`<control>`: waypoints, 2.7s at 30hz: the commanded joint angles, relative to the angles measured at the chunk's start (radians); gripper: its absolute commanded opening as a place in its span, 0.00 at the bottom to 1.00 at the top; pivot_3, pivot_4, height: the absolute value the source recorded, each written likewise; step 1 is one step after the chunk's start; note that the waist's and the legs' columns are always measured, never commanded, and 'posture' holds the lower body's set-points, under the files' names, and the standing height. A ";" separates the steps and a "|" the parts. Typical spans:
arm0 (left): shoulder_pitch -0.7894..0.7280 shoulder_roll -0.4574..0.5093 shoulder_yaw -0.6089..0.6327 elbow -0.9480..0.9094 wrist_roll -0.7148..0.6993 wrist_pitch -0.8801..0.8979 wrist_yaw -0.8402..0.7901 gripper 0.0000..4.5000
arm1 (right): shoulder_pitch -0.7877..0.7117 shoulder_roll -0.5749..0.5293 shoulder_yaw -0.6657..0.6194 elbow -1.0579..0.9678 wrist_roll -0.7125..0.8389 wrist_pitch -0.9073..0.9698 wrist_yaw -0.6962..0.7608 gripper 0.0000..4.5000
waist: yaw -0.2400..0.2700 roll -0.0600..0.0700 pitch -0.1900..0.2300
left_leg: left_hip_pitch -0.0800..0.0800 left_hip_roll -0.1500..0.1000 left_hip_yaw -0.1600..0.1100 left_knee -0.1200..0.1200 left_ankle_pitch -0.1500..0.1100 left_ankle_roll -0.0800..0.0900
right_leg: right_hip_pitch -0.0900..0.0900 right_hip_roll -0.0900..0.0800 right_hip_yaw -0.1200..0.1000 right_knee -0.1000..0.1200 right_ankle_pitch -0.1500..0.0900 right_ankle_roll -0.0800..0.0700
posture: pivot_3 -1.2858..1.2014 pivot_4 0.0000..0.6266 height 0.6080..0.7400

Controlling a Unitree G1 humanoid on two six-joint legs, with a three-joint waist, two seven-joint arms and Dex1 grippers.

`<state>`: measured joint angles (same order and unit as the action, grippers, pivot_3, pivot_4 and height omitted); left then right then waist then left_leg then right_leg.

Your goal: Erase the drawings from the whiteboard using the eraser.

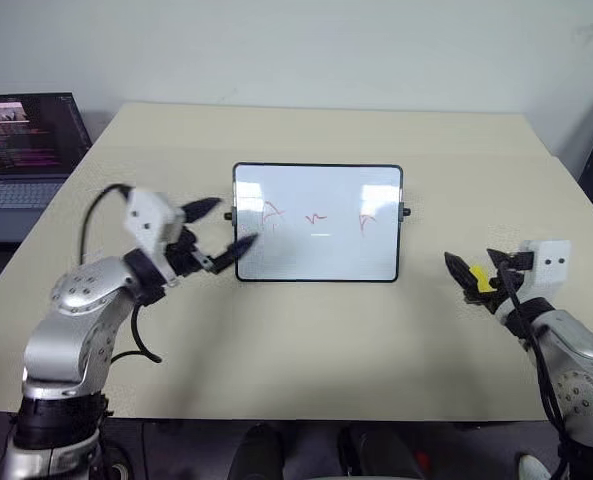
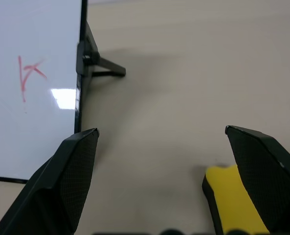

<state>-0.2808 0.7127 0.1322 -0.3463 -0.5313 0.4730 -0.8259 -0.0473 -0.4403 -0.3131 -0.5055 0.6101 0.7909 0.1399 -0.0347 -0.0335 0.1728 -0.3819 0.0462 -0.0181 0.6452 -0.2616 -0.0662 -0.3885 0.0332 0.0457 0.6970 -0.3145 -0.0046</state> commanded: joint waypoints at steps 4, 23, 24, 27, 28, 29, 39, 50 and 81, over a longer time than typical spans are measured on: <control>-0.026 0.029 -0.117 -0.103 -0.036 0.029 -0.131 1.00 | -0.013 -0.099 -0.050 0.021 -0.014 0.081 0.017 1.00 | 0.000 0.001 0.000 | 0.000 0.000 0.001 0.000 0.000 0.000 | 0.000 0.000 0.000 0.000 -0.001 0.000 | 0.52 0.24 1.00; 0.002 0.011 -0.193 -0.063 0.037 -0.058 -0.216 1.00 | -0.121 -0.143 0.058 0.285 -0.145 -0.019 0.161 1.00 | 0.002 0.001 0.001 | 0.000 -0.001 0.002 0.000 0.000 0.000 | 0.000 0.001 0.000 0.000 -0.001 0.000 | 0.52 0.24 1.00; 0.008 0.011 -0.190 -0.057 0.042 -0.066 -0.217 1.00 | -0.127 -0.141 0.055 0.299 -0.149 -0.024 0.163 1.00 | 0.002 0.001 0.001 | 0.000 -0.001 0.002 0.000 0.000 0.000 | 0.000 0.001 0.000 0.000 -0.001 0.000 | 0.52 0.24 1.00; 0.020 0.010 -0.186 -0.041 0.055 -0.088 -0.219 1.00 | -0.136 -0.142 0.057 0.322 -0.161 -0.031 0.177 1.00 | 0.002 0.001 0.001 | 0.000 0.000 0.001 0.000 0.000 0.000 | 0.000 0.001 0.000 0.000 -0.001 0.000 | 0.52 0.24 1.00; 0.027 0.010 -0.187 -0.039 0.060 -0.097 -0.220 1.00 | -0.139 -0.144 0.060 0.335 -0.170 -0.038 0.182 1.00 | 0.002 0.001 0.001 | 0.000 0.000 0.001 0.000 0.000 0.000 | 0.000 0.001 0.000 0.000 -0.001 0.000 | 0.52 0.24 1.00; 0.035 0.009 -0.187 -0.038 0.063 -0.102 -0.218 1.00 | -0.143 -0.145 0.061 0.349 -0.176 -0.043 0.186 1.00 | 0.002 0.001 0.001 | 0.000 0.000 0.001 0.000 0.000 0.000 | 0.000 0.001 0.000 0.000 -0.001 0.000 | 0.52 0.24 1.00; 0.069 0.013 -0.174 -0.036 0.072 -0.127 -0.211 1.00 | -0.158 -0.124 0.064 0.420 -0.229 -0.076 0.186 0.86 | 0.002 0.001 0.001 | 0.000 0.000 0.002 0.000 0.000 0.000 | 0.000 0.001 0.000 0.000 -0.001 0.000 | 0.52 0.24 1.00; 0.095 0.009 -0.131 -0.059 0.056 -0.071 -0.138 1.00 | -0.163 -0.099 0.045 0.398 -0.214 -0.063 0.203 0.29 | 0.002 0.001 0.001 | 0.000 0.000 0.001 0.000 0.000 0.000 | 0.000 0.001 0.000 0.000 -0.001 0.000 | 0.52 0.24 1.00; 0.105 0.034 -0.146 -0.169 0.022 -0.056 -0.204 1.00 | -0.071 -0.051 0.072 0.224 -0.226 -0.046 0.210 0.89 | 0.003 0.002 0.001 | 0.000 0.000 -0.004 0.000 0.000 0.000 | 0.000 0.001 0.000 0.000 -0.001 0.000 | 0.52 0.24 1.00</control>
<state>-0.1616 0.7425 -0.0162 -0.5093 -0.5034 0.4301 -1.0207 -0.1243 -0.4930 -0.2078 -0.2448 0.3773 0.7517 0.3615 -0.0314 -0.0317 0.1743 -0.3821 0.0460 -0.0219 0.6453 -0.2618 -0.0659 -0.3887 0.0338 0.0451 0.6967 -0.3155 -0.0047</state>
